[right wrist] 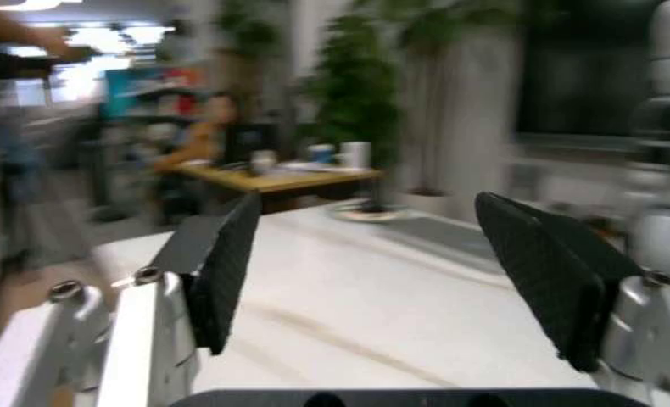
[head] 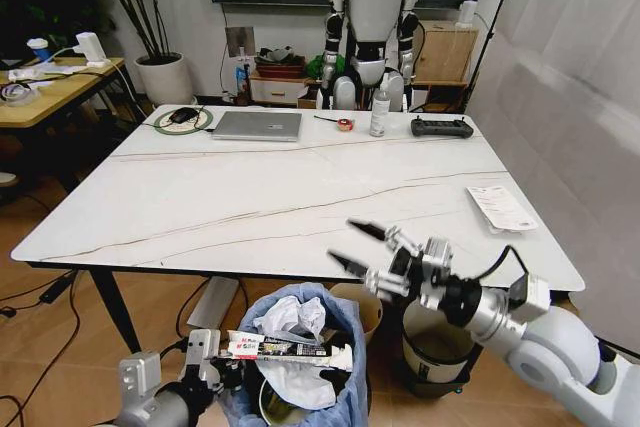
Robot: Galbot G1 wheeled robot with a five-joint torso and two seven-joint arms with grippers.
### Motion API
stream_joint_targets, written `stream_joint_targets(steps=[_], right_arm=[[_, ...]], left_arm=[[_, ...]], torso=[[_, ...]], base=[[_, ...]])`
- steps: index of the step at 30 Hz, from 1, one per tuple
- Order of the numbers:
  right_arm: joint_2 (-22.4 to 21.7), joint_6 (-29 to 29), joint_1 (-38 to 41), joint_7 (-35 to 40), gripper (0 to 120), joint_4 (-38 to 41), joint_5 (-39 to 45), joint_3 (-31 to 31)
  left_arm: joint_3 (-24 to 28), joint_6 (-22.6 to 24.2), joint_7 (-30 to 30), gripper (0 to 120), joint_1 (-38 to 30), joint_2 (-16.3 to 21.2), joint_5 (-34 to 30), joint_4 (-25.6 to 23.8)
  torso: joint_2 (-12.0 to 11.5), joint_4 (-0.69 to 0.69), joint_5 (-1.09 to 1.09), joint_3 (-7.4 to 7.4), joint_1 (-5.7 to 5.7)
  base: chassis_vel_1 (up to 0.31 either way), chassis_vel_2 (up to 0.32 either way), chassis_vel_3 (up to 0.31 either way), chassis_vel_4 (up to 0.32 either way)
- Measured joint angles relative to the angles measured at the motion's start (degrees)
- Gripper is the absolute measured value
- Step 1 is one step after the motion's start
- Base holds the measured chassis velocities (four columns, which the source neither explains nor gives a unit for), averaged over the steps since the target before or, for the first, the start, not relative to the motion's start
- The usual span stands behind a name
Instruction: Pick up the trash bin and place the trash from the table into it.
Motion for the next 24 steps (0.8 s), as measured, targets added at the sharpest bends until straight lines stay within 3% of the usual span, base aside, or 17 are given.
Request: stream_joint_targets(steps=[2,7,8,11,14,24], right_arm=[[0.89,-3.66,0.53,8.19,86,-1.9,3.46,4.42],[0.2,-10.73,0.29,13.72,99,-7.08,-0.31,9.36],[-1.0,-10.49,-0.5,12.11,100,-11.16,-8.14,10.27],[-2.02,-9.53,-1.11,8.79,100,-14.73,-14.71,10.72],[-3.0,-6.37,-0.96,-0.21,100,-20.12,-23.74,11.22],[-4.38,-2.15,-1.75,-9.13,100,-25.97,-37.28,14.06]], left_arm=[[0.32,-0.12,0.11,0,-0.39,0.17,0.0,0.0],[0.68,-0.26,0.22,0,-0.99,0.32,0.02,0.0],[0.63,-0.29,0.27,0,-1.03,0.4,0.05,0.0],[0.46,-0.31,0.37,0,-0.94,0.42,0.24,0.0],[0.3,-0.45,0.69,0,-0.57,0.24,0.84,0.0],[0.31,-0.61,1.01,0,-0.17,-0.21,1.67,0.0]], torso=[[0.0,0.0,0.01,0.0,0.0],[0.0,0.0,0.0,0.0,0.0],[0.0,0.0,0.01,0.0,0.0],[0.0,-0.01,0.01,0.0,0.0],[0.0,-0.01,0.02,0.0,0.0],[0.0,0.0,-0.01,0.0,0.0]], base=[[0.0,0.0,0.0,0.0],[0.0,0.0,0.0,0.0],[0.0,0.0,0.0,0.0],[0.0,0.0,0.0,0.0],[0.0,0.0,0.0,0.0],[0.0,0.0,0.0,0.0]])
